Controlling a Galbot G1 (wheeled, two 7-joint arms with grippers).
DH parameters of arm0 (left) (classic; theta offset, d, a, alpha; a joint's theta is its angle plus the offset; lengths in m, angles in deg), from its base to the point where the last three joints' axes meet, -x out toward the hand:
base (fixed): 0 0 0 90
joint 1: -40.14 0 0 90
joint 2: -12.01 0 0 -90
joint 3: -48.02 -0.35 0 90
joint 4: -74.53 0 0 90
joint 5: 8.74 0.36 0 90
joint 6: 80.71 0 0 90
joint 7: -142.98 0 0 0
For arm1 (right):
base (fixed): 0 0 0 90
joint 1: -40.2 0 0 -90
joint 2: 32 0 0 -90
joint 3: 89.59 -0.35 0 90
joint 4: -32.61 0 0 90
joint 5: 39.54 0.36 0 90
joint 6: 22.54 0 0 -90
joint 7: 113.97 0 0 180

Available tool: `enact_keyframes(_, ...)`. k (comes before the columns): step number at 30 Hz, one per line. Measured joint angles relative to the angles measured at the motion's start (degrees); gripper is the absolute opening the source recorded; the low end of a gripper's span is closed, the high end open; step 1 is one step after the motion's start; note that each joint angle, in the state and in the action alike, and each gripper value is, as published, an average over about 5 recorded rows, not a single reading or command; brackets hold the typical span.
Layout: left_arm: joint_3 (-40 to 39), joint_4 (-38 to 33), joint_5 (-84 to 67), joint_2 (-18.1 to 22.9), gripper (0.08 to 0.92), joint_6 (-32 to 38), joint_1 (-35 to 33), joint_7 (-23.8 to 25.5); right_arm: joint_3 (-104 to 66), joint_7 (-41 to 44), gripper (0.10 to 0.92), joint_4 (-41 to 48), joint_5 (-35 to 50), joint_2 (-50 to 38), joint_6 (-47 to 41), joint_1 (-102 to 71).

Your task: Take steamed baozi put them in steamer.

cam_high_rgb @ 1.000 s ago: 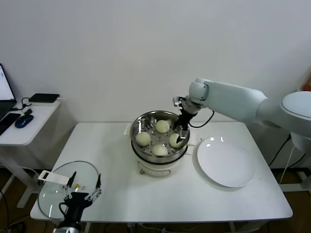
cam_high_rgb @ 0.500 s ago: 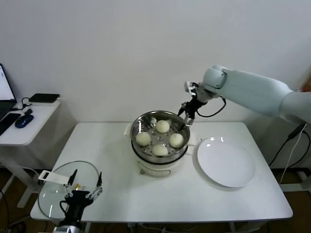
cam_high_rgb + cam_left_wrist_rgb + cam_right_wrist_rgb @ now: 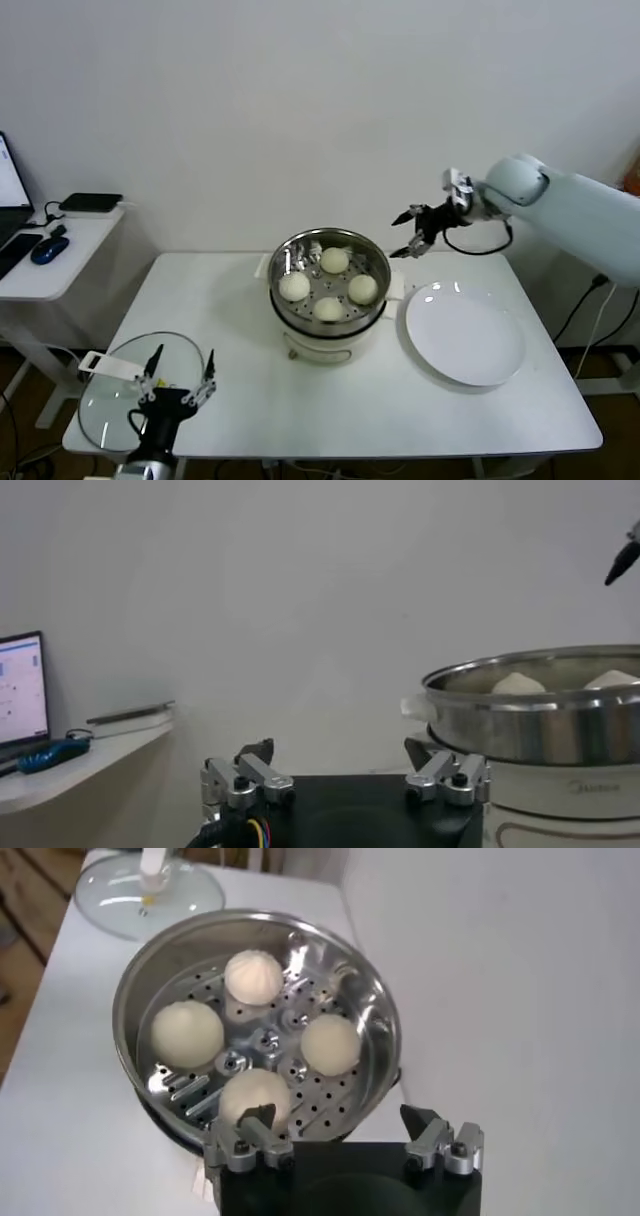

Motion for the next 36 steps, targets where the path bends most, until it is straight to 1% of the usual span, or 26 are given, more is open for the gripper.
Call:
enact_keyframes(9, -1.4, -0.2, 1.3, 0.7, 0.823, 0.0, -0.3, -0.5, -23.3, -6.6, 0.823, -10.3, -3.4, -10.8, 2.2, -21.2)
enact_keyframes(16, -2.3, -0.2, 1.8, 1.0, 0.823, 0.4, -0.7, -0.9, -45.6, -13.7, 0.823, -17.2, -6.7, -12.5, 5.5, -42.7)
enact_keyframes(21, -2.4, -0.1, 2.1, 0.9, 0.823, 0.5, -0.5, -1.1, -61.8, -18.7, 0.823, -21.4, -9.8, -9.4, 8.8, -58.8)
enact_keyframes(27, -2.1, 0.4, 2.1, 0.3, 0.823, 0.3, 0.4, -1.3, -77.8, -24.3, 0.823, -26.0, -13.6, -2.0, 13.7, -75.6)
enact_keyframes(36, -1.7, 1.9, 1.4, -0.6, 0.823, 0.2, 2.2, -1.6, -91.7, -30.8, 0.823, -32.0, -17.7, 11.6, 21.1, -95.5)
